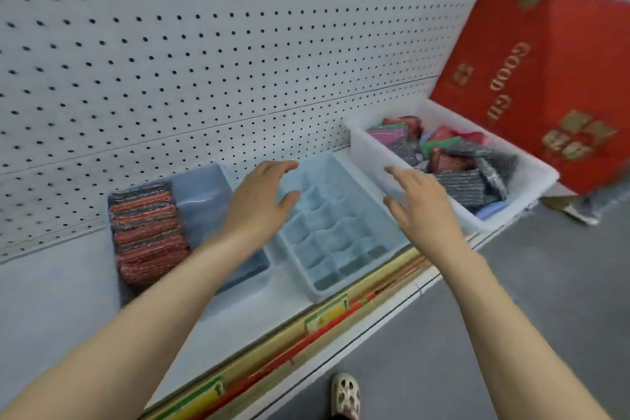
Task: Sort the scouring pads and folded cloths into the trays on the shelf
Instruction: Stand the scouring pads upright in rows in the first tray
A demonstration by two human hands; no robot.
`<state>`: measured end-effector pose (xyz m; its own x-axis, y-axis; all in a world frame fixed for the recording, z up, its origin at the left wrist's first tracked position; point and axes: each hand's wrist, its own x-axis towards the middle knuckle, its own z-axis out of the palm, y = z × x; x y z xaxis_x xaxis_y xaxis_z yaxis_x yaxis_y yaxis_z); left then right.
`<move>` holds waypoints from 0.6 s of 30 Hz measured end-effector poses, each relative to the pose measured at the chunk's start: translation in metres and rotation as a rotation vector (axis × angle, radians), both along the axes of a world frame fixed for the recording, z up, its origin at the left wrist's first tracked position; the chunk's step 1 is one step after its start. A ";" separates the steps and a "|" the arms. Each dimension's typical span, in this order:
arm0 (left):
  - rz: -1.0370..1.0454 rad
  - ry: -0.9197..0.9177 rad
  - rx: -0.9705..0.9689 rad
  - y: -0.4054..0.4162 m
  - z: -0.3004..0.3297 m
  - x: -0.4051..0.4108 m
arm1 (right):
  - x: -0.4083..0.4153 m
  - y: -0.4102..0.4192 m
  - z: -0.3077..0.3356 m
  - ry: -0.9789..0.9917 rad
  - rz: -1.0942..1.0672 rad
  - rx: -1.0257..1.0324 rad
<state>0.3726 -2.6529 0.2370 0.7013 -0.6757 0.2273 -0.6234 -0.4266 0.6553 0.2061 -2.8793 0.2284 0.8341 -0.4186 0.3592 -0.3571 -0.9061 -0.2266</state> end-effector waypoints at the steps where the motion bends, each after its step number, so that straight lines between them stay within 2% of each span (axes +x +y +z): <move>1: -0.041 -0.027 0.025 -0.028 0.006 -0.003 | -0.011 -0.023 0.006 0.014 -0.049 -0.023; 6: -0.245 -0.152 0.111 -0.182 0.030 -0.022 | -0.049 -0.131 0.024 0.161 -0.266 -0.017; 12: -0.383 -0.178 0.296 -0.340 0.009 -0.030 | -0.055 -0.229 0.014 0.476 -0.327 0.114; 15: -0.488 -0.144 0.354 -0.386 -0.007 -0.041 | -0.055 -0.251 0.001 0.520 -0.299 0.175; 18: -0.530 -0.110 0.340 -0.414 -0.014 -0.054 | -0.056 -0.265 -0.008 0.475 -0.287 0.168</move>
<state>0.3187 -3.0669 0.2230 0.2372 -0.9714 -0.0093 -0.8629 -0.2151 0.4574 0.1499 -3.1444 0.2206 0.7320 -0.6710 -0.1181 -0.6813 -0.7231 -0.1137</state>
